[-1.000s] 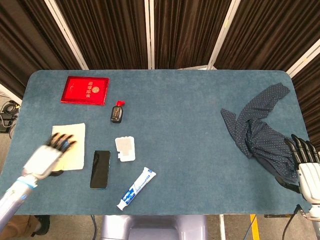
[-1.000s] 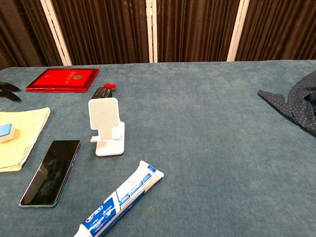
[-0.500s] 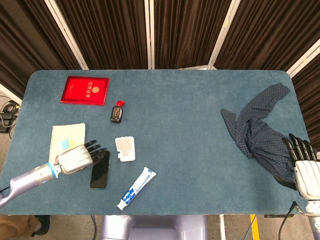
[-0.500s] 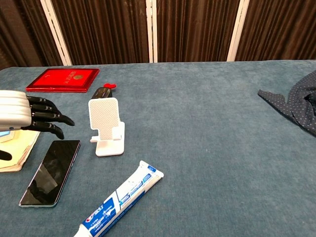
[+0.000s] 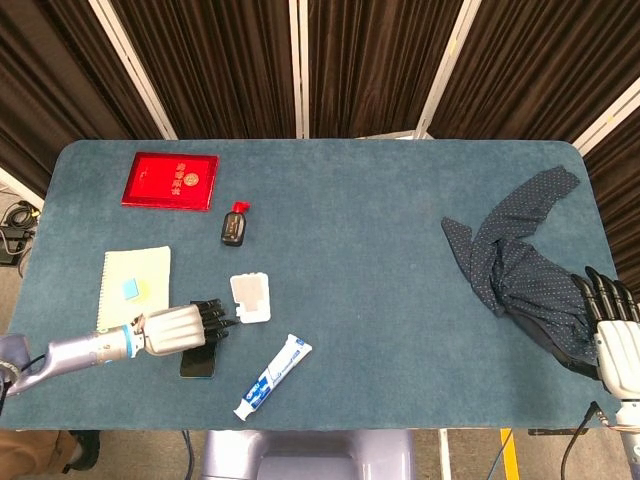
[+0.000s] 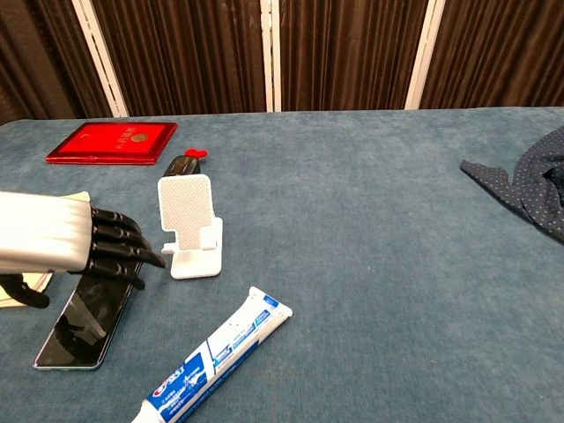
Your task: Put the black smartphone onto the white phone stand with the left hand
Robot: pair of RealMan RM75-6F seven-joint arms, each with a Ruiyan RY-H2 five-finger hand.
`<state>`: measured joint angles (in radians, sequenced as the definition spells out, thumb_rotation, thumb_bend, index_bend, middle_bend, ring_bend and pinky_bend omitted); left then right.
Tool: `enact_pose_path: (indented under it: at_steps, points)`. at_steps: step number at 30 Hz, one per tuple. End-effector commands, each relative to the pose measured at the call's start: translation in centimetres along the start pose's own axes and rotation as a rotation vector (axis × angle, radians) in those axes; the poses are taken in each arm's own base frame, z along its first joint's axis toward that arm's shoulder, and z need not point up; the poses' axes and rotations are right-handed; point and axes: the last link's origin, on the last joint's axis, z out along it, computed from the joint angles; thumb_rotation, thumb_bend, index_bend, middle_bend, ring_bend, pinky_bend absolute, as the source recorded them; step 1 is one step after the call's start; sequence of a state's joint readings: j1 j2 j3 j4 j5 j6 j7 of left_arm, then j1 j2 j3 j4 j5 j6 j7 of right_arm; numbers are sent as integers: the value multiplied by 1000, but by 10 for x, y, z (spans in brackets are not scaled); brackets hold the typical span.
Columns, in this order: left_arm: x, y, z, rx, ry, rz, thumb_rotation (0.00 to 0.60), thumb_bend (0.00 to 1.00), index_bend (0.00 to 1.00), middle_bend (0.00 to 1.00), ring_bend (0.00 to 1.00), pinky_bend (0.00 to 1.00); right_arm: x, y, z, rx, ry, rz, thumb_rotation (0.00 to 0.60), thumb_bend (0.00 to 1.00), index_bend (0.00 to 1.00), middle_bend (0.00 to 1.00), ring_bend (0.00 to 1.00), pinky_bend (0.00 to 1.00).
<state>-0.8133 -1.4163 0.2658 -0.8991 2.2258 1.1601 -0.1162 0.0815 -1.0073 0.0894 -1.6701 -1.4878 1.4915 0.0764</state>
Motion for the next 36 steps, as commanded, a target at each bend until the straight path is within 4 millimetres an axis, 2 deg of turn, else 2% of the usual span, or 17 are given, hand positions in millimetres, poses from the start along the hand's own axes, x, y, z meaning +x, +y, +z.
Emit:
enact_pose_path:
  at_steps: [1,20,26,28,30,33,36]
  points:
    - [-2,2,4,-17,-6,19,600,0,166,19,90,143,1,2,0,-4,3,3,600,0,0,0,0,0]
    - [-13,7,21,-46,-19,54,600,0,190,20,90,137,3,8,1,-17,3,20,600,0,0,0,0,0]
    - [-15,11,27,-50,-14,55,600,0,224,39,91,143,3,8,1,-16,2,21,600,0,0,0,0,0]
    - [-15,12,28,-53,-10,55,600,1,243,79,113,156,3,8,1,-16,2,21,600,0,0,0,0,0]
    - [-15,12,28,-52,-1,54,600,11,291,169,174,195,3,8,1,-16,1,21,600,0,0,0,0,0]
    - [-14,12,27,-53,15,56,600,23,422,310,283,293,3,8,1,-15,1,20,600,0,0,0,0,0]
    - [-15,13,25,-52,26,52,600,23,473,350,329,333,3,7,0,-12,1,22,600,0,0,0,0,0]
